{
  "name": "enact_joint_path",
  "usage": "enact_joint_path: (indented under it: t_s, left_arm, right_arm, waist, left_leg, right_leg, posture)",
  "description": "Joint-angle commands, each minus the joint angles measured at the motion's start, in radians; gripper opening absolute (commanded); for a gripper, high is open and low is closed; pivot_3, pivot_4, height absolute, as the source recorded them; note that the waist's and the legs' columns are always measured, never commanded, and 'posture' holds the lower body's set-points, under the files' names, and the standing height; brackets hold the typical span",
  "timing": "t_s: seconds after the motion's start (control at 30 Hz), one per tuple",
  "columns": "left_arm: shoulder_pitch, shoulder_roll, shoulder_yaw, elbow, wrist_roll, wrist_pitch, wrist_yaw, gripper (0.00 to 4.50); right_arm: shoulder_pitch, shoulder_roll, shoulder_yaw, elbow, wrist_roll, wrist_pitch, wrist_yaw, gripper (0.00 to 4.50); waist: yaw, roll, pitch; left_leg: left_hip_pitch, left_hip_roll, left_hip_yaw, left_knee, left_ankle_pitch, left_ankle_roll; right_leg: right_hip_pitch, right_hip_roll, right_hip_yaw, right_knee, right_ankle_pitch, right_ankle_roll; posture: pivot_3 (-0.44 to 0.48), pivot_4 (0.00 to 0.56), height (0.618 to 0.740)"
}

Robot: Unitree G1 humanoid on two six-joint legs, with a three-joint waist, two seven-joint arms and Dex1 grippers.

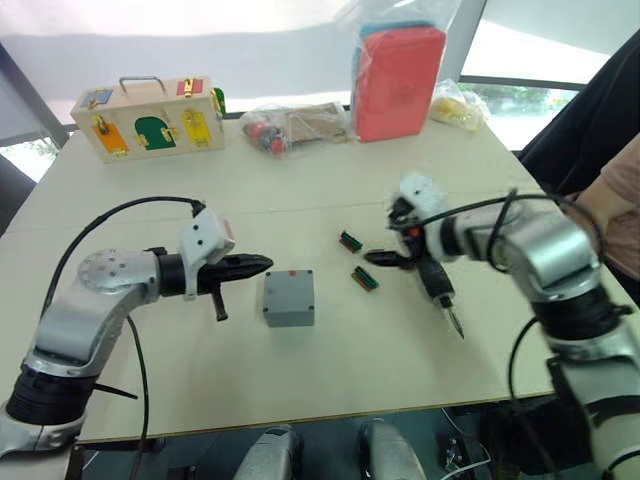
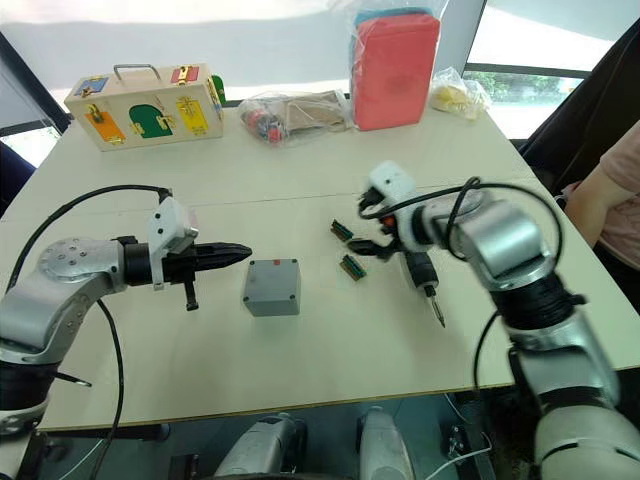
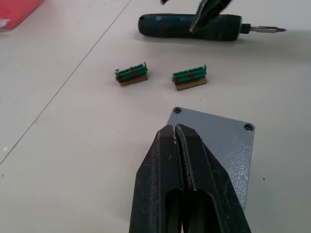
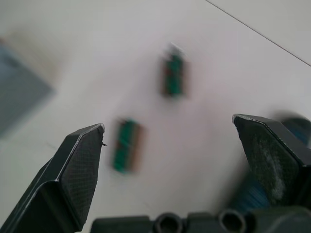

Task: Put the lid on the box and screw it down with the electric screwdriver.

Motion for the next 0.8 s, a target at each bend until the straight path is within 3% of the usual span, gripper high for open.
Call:
enact_joint_path:
  t_s: [0.03,0.57,0.67,0.7,0.8]
  left_arm:
    - [-0.030,-0.028,-0.007,-0.021,-0.004,-0.031,0.014,0.00]
    - [0.014,-0.094,-0.041,-0.029,0.026,-0.085,0.051,0.00]
    - [0.019,-0.096,-0.036,-0.031,0.030,-0.091,0.062,0.00]
    - [0.021,-0.098,-0.035,-0.033,0.031,-0.092,0.067,0.00]
    - [0.027,-0.099,-0.036,-0.034,0.031,-0.098,0.076,0.00]
  right_arm:
    - [-0.046,-0.021,0.046,0.100,-0.028,0.055,0.000,4.49]
    - [-0.195,0.040,0.357,0.491,-0.066,0.089,0.160,4.49]
    - [-0.206,0.060,0.394,0.529,-0.087,0.064,0.184,3.94]
    - [-0.211,0.069,0.404,0.542,-0.095,0.058,0.190,3.50]
    - [-0.229,0.091,0.417,0.578,-0.122,0.037,0.207,2.74]
  waist:
    - [-0.001,0.000,0.000]
    - [0.001,0.000,0.000]
    - [0.000,-0.001,0.000]
    - [0.000,-0.001,0.000]
    - [-0.001,-0.001,-0.001]
  left_leg:
    - [0.000,0.000,0.000,0.000,0.000,0.000]
    - [-0.001,0.000,0.001,0.001,0.000,0.000]
    - [0.000,0.000,0.001,0.001,0.000,0.000]
    - [0.000,0.000,0.000,0.001,0.000,0.000]
    - [0.000,0.000,0.000,0.001,0.000,0.000]
  right_leg:
    - [0.000,0.000,0.000,0.000,0.000,0.000]
    - [0.000,0.001,0.001,0.000,0.000,0.000]
    - [0.000,0.001,0.000,0.000,0.000,0.000]
    - [0.000,0.001,0.000,0.000,0.000,0.000]
    - [0.001,0.001,0.000,0.000,0.000,0.000]
  posture:
    - [0.000,0.150,0.740]
    - [0.000,0.150,0.740]
    - [0.000,0.150,0.740]
    - [0.000,0.150,0.740]
    - [0.000,0.150,0.740]
